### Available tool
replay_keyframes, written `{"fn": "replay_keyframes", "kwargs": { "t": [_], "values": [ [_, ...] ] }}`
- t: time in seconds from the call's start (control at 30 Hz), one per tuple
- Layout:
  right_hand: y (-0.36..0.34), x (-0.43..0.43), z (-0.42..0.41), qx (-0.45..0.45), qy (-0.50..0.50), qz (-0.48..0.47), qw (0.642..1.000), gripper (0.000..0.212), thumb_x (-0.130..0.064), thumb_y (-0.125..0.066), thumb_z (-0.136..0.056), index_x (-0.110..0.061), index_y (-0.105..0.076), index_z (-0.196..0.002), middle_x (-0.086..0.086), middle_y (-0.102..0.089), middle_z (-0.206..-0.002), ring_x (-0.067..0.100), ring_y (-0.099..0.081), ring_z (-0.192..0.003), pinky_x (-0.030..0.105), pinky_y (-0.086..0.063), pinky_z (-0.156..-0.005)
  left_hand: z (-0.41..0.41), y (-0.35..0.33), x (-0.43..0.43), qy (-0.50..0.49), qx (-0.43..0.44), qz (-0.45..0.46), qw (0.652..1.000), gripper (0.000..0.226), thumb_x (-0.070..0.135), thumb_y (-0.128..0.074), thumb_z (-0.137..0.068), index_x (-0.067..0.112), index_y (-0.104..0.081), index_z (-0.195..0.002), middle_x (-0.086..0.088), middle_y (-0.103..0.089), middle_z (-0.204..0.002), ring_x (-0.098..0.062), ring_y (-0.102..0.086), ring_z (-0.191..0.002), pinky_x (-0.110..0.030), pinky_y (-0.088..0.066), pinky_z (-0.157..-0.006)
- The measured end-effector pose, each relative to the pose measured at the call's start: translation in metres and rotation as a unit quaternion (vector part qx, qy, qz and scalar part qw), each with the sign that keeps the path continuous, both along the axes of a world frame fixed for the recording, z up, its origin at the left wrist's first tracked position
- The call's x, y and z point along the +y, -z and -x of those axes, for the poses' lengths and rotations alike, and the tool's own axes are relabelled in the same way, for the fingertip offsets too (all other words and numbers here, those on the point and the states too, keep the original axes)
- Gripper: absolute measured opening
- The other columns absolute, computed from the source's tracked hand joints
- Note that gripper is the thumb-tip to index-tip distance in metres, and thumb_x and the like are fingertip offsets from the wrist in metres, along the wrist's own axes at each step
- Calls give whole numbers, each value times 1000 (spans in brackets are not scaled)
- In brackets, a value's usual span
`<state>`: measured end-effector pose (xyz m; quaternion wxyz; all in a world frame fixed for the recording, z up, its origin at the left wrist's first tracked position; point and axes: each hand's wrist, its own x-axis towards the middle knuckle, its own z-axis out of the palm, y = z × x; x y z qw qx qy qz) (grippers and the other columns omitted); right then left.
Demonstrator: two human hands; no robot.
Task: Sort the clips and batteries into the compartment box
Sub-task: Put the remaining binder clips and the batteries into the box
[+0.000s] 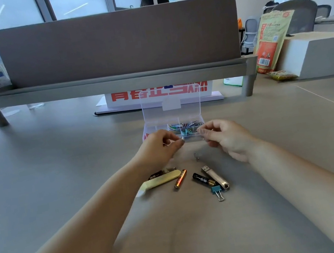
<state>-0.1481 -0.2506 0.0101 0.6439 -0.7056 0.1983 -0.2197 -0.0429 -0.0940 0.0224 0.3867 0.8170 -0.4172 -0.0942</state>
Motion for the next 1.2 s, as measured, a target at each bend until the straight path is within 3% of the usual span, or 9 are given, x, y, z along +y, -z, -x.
{"fn": "replay_keyframes", "kwargs": {
  "t": [0.07, 0.17, 0.27, 0.37, 0.5, 0.57, 0.63, 0.87, 1.2],
  "values": [
    [-2, 1, 6, -64, 0, -158, 985, 9, -5, -55, -90, -8, -58, -83, 2, -50, -71, 7, -49, -59, 11, -47, -49, 1, -10, 12, 8, 188, 61, 980, 23, 32, -50, -95, 12, -59, -101, -1, -53, -79, -8, -45, -63, -18, -43, -59],
    [-3, 5, 16, -108, -3, -275, 955, 10, -5, -51, -93, -6, -56, -84, 5, -50, -70, 8, -53, -54, 13, -46, -43, 2, -19, 28, 5, 484, 192, 854, 24, 24, -46, -98, 3, -57, -101, -5, -57, -82, -9, -50, -64, -16, -49, -54],
    [-3, 9, 26, -111, 5, -315, 943, 10, -7, -50, -94, -5, -56, -86, 5, -51, -71, 9, -57, -53, 12, -47, -43, 5, -21, 40, -20, 583, 222, 782, 25, 18, -43, -96, -2, -58, -96, -11, -65, -78, -12, -54, -62, -16, -52, -51],
    [-5, 14, 35, -69, -3, -352, 934, 16, -14, -45, -94, -5, -54, -85, 7, -53, -70, 12, -57, -51, 14, -42, -37, 9, -22, 51, -19, 597, 219, 772, 31, 19, -37, -92, 0, -60, -89, -11, -64, -73, -14, -55, -58, -18, -52, -49],
    [-6, 22, 49, 11, -52, -240, 969, 9, -16, -48, -89, -10, -54, -86, 4, -49, -69, 9, -42, -47, 15, -26, -33, 9, -19, 58, -47, 465, 155, 870, 28, 28, -42, -96, 13, -57, -78, -2, -50, -68, -10, -42, -52, -17, -35, -43],
    [-6, 23, 57, 69, -119, -38, 990, 5, -15, -62, -87, -16, -58, -85, -2, -48, -66, 5, -37, -49, 14, -24, -38, 9, -12, 59, -81, 262, 58, 960, 24, 29, -49, -96, 13, -60, -82, 1, -46, -65, -10, -38, -51, -17, -33, -44],
    [-8, 22, 65, 127, -211, 138, 959, 12, -19, -76, -77, -22, -65, -82, -6, -49, -66, 5, -40, -56, 17, -32, -49, 6, -2, 60, -80, 55, -20, 995, 16, 30, -57, -91, 16, -64, -88, 0, -49, -65, -12, -42, -55, -21, -37, -53],
    [-19, 25, 63, 203, -279, 304, 888, 21, -20, -80, -74, -26, -70, -91, -17, -42, -59, 3, -42, -59, 17, -32, -58, 11, 0, 55, -53, -127, -111, 984, 24, 46, -64, -83, 33, -63, -103, 11, -43, -64, -6, -41, -57, -23, -30, -48],
    [-7, 34, 53, 150, -221, 358, 895, 15, -23, -76, -78, -24, -69, -91, -11, -39, -57, 1, -38, -52, 13, -30, -52, 14, 0, 47, -57, -146, -149, 976, 24, 48, -62, -84, 32, -69, -100, 13, -46, -66, -6, -42, -58, -21, -27, -46]
  ]
}}
